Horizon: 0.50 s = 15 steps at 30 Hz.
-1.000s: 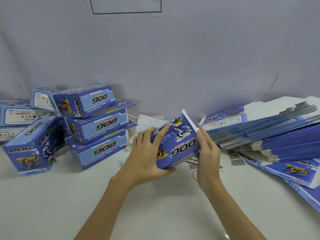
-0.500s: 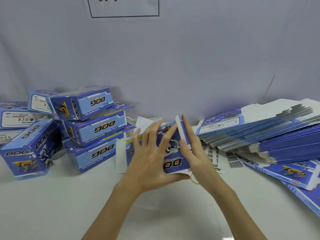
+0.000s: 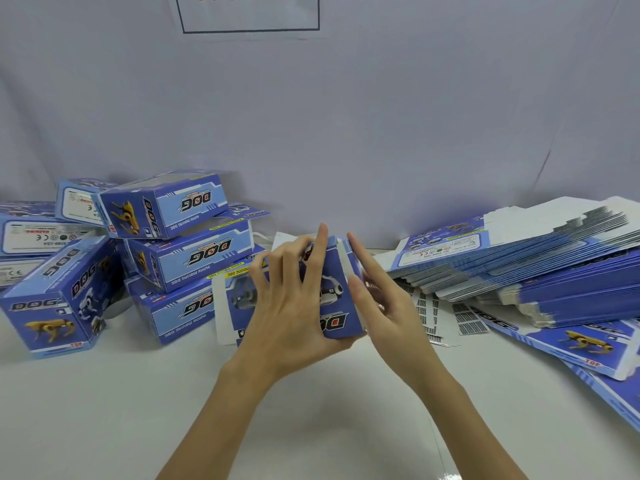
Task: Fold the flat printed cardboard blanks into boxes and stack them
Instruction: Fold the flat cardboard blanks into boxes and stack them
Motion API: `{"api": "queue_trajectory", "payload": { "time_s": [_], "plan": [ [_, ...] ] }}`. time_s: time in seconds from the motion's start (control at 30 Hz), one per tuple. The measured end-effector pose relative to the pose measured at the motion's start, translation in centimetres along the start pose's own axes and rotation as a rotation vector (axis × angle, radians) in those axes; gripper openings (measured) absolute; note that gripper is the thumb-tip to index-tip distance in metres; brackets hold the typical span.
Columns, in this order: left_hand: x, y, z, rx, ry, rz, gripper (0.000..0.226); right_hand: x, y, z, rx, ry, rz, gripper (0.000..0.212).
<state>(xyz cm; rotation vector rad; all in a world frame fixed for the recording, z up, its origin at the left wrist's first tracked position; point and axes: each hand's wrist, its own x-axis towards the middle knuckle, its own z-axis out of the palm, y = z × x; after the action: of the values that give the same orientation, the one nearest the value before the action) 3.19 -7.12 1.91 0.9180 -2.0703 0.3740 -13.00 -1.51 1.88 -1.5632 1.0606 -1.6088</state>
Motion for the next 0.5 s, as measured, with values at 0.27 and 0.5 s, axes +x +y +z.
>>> {"api": "queue_trajectory", "payload": {
  "time_s": [0.27, 0.5],
  "plan": [
    [-0.2, 0.8, -0.1, 0.015, -0.018, 0.008, 0.122, 0.0, 0.3, 0.4, 0.035, 0.079, 0.046, 0.050],
    [-0.3, 1.1, 0.2, 0.014, -0.066, 0.000, 0.127, -0.3, 0.9, 0.8, -0.016, 0.080, 0.029, 0.044]
  ]
}}
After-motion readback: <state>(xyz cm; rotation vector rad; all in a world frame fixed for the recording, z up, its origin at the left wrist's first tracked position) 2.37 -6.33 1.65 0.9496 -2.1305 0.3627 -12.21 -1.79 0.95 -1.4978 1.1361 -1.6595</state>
